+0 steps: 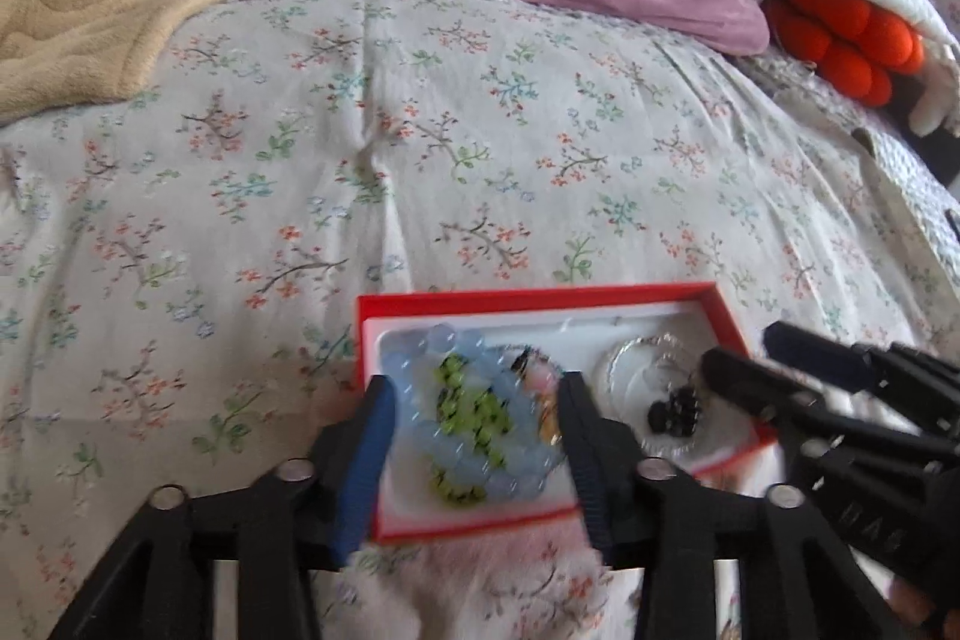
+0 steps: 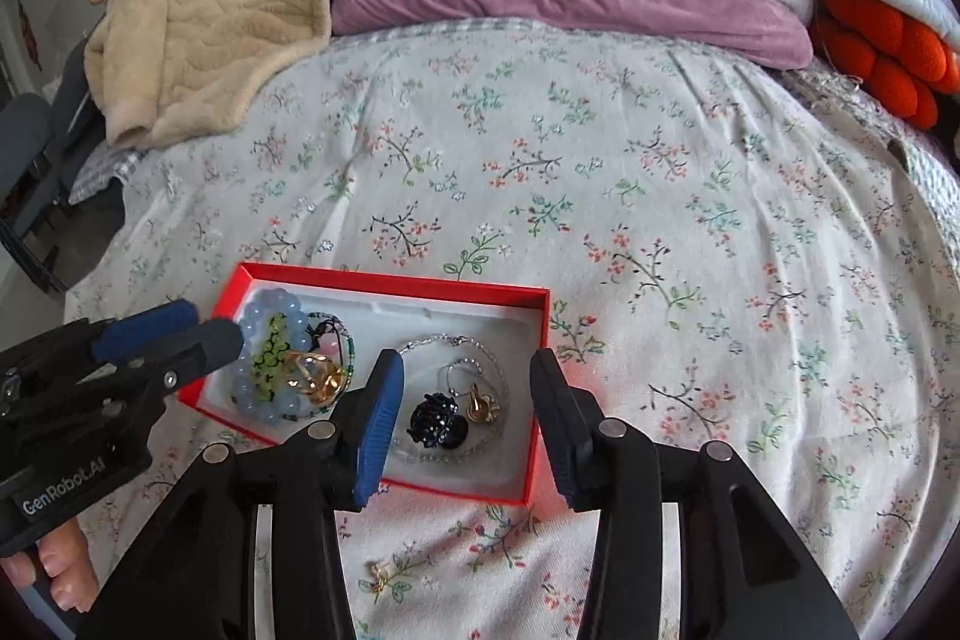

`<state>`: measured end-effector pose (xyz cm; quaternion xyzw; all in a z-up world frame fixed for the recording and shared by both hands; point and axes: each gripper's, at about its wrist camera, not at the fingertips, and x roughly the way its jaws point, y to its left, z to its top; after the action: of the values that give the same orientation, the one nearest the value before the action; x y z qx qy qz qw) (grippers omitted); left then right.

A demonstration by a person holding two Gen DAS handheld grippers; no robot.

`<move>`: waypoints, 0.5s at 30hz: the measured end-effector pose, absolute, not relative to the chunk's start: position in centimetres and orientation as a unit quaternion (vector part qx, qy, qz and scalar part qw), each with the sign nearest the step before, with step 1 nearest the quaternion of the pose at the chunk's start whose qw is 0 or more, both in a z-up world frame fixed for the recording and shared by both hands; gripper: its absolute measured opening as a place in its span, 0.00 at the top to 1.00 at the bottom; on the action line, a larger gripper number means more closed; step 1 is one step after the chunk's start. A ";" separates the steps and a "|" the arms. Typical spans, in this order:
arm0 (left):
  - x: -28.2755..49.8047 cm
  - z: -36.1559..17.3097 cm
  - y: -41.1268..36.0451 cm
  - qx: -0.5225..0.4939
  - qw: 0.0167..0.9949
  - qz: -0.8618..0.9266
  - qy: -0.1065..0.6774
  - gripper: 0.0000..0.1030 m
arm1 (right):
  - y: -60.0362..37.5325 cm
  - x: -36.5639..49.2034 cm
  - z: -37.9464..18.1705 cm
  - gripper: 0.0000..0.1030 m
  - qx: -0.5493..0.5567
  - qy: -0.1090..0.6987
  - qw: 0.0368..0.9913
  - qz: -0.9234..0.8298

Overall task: Organize jewelry
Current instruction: 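Open both tools to release the bracelet and ring in the box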

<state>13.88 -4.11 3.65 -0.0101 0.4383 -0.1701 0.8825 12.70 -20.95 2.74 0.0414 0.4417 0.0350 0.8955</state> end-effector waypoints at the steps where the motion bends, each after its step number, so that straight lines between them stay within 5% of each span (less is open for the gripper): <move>1: 13.6 3.8 -3.9 -0.008 0.883 -0.168 0.439 0.43 | -21.0 12.4 3.0 0.54 0.043 0.441 0.896 0.035; 8: 10.9 4.0 -1.8 0.002 0.878 -0.144 0.456 0.17 | -21.7 9.6 4.2 0.39 0.057 0.445 0.893 0.029; 15: 7.8 3.2 -1.2 0.028 0.871 -0.114 0.477 0.05 | -21.9 6.4 3.1 0.34 0.045 0.493 0.869 0.006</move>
<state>7.80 -1.18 3.20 0.0277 0.4774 -0.1140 0.8708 6.44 -21.89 3.06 0.0451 0.4928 0.0062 0.8690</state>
